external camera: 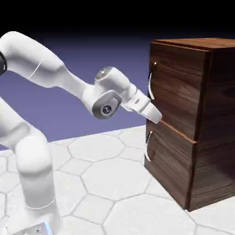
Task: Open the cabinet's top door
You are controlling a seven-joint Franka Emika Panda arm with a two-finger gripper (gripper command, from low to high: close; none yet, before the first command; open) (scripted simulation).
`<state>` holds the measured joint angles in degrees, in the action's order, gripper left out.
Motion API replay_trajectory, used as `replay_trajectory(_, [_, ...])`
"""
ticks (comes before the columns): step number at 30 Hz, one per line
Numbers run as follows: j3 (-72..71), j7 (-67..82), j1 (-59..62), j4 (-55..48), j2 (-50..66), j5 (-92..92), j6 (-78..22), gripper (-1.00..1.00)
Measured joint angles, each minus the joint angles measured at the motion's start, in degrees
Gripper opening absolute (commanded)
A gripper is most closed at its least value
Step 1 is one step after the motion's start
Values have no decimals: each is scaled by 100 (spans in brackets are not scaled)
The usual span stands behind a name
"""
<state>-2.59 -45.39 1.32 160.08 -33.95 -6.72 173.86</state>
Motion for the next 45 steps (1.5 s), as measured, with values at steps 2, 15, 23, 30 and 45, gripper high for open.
replay_trajectory(2, [-192,-217,149,-68,-95,-498,-11,0])
replay_trajectory(15, [-1439,-1629,1117,-510,-716,-3738,-80,0])
replay_trajectory(23, [-2206,-2498,1712,-782,-1098,-5732,-123,0])
replay_trajectory(30, [-2877,-3258,2234,-1020,-1432,-7477,-160,0])
replay_trajectory(45, [-4316,-4888,3351,-1530,-2149,-11215,-240,0])
